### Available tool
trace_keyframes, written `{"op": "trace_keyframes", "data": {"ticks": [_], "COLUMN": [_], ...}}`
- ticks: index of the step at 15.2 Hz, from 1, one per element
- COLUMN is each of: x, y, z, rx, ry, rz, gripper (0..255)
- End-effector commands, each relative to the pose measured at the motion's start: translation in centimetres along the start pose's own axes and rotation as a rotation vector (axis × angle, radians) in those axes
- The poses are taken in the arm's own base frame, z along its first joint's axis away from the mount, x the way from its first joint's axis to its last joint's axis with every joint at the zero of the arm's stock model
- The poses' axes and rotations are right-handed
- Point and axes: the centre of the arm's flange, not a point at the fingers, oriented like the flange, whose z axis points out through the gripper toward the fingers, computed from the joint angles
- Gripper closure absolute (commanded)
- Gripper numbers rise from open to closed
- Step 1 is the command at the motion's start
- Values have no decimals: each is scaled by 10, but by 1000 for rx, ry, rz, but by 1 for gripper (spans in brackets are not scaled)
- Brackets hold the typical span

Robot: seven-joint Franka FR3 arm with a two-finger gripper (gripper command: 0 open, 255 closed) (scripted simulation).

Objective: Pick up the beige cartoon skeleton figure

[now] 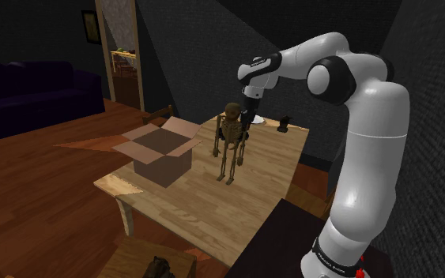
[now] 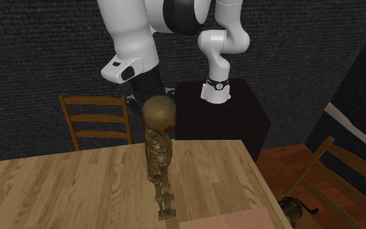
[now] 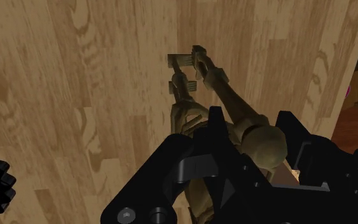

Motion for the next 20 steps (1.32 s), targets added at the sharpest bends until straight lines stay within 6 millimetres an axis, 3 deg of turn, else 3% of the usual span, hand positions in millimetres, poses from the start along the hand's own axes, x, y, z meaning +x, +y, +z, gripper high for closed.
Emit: {"op": "trace_keyframes", "data": {"ticks": [1, 3, 18, 20], "x": [0, 0, 0, 0], "y": [0, 0, -12, -12], "z": [1, 0, -78, -79], "rx": [2, 2, 2, 2], "ry": [-2, -2, -2, -2], "rz": [0, 0, 0, 0], "gripper": [255, 255, 255, 255]}}
